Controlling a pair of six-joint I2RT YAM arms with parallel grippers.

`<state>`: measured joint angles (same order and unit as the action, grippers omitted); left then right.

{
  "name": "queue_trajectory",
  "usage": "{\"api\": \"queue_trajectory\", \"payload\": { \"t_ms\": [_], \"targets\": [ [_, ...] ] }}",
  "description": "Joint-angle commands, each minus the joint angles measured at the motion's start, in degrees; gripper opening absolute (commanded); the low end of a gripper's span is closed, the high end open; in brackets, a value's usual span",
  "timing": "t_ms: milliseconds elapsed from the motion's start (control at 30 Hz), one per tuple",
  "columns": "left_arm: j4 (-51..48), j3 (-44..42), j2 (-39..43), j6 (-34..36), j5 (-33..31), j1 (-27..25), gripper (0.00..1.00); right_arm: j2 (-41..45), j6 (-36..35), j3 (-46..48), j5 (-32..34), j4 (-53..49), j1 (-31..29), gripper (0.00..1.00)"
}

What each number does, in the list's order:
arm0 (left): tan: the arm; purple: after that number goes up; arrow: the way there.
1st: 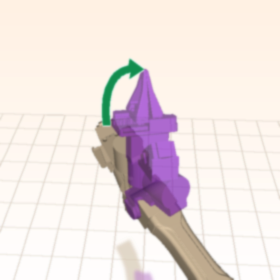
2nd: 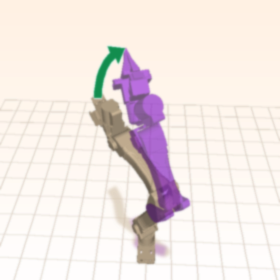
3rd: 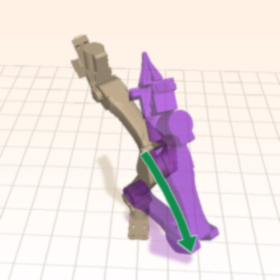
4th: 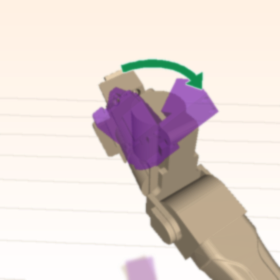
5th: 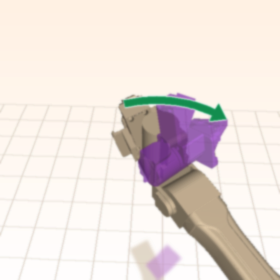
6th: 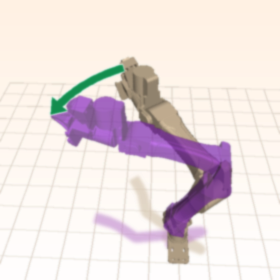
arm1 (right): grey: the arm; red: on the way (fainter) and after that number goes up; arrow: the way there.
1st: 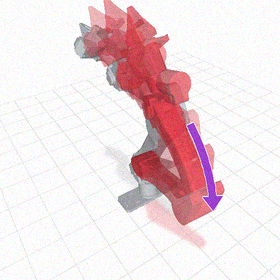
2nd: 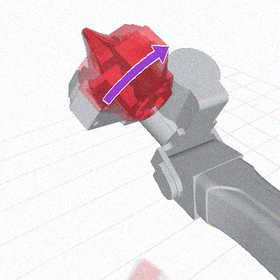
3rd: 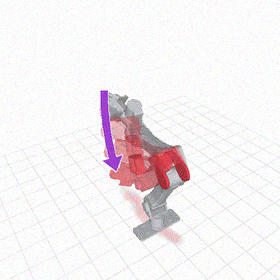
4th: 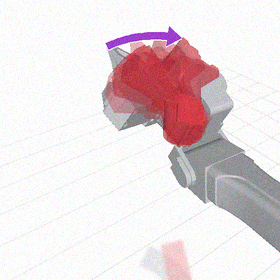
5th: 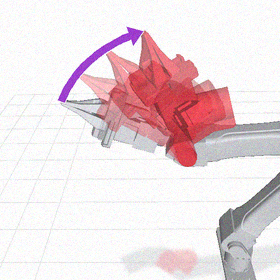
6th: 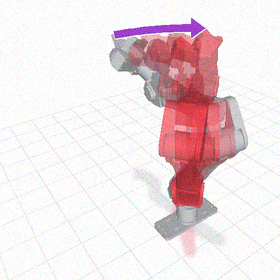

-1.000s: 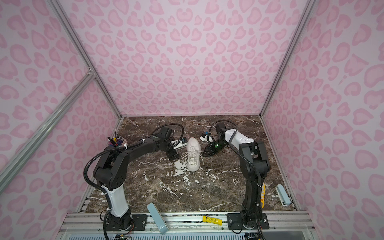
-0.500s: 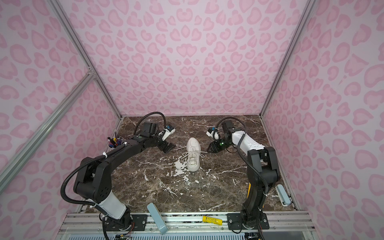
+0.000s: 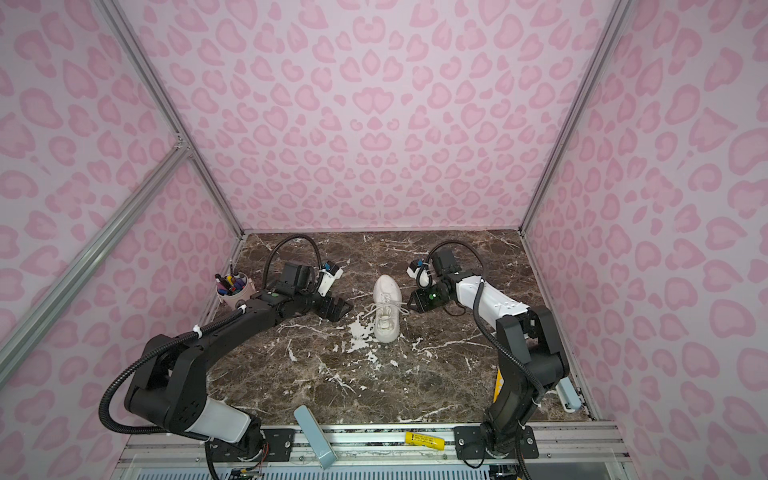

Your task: Tie the shoes

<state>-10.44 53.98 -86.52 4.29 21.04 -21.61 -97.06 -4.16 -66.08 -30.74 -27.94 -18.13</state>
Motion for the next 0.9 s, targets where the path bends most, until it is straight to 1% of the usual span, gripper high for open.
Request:
{"api": "queue_trajectory", "payload": {
  "t_ms": [0,67,133,200,300,367,467,533,633,700,800,867],
  "targets": [
    [4.4,-1.2,1.6,-3.0,2.3,-0.2,0.97,1.4,2.7,1.4,2.6,4.2,-1.2,0.43],
    [5.4,-1.2,1.3,-3.0,4.7,-0.2,0.97,1.8,4.2,2.1,3.0,5.4,-1.3,0.44],
    [4.1,-0.3,-0.5,-1.6,10.3,-0.3,0.97,2.2,4.7,1.8,3.1,5.2,-2.0,0.43],
    [2.9,0.1,-2.8,0.2,13.3,-0.6,0.99,2.3,4.7,0.4,3.7,3.9,-3.2,0.43],
    [3.1,-0.2,-5.0,2.9,15.6,-1.0,0.91,1.0,3.4,-2.6,4.4,0.7,-4.8,0.43],
    [3.1,0.2,-7.3,4.4,17.2,-1.0,0.81,-0.6,2.9,-4.2,4.0,-0.5,-5.3,0.42],
    [2.9,1.0,-10.0,6.1,20.4,-1.1,0.72,-3.2,2.0,-7.0,2.6,-2.5,-6.1,0.41],
    [3.5,1.3,-11.3,6.6,21.6,-1.3,0.70,-5.1,0.9,-9.4,1.9,-4.8,-6.5,0.41],
    [2.7,2.0,-13.5,7.6,22.4,-1.8,0.62,-7.1,-1.2,-11.8,0.9,-7.2,-7.1,0.40],
    [3.9,1.5,-13.9,7.2,22.4,-1.9,0.57,-8.0,-2.4,-13.1,0.3,-8.4,-7.5,0.40],
    [5.3,1.3,-14.3,6.9,22.8,-2.1,0.54,-9.3,-3.8,-14.7,0.2,-10.1,-7.9,0.40],
    [4.1,2.6,-15.5,7.5,23.0,-2.2,0.49,-10.0,-4.4,-15.7,0.2,-10.8,-8.2,0.40]
  ]
}}
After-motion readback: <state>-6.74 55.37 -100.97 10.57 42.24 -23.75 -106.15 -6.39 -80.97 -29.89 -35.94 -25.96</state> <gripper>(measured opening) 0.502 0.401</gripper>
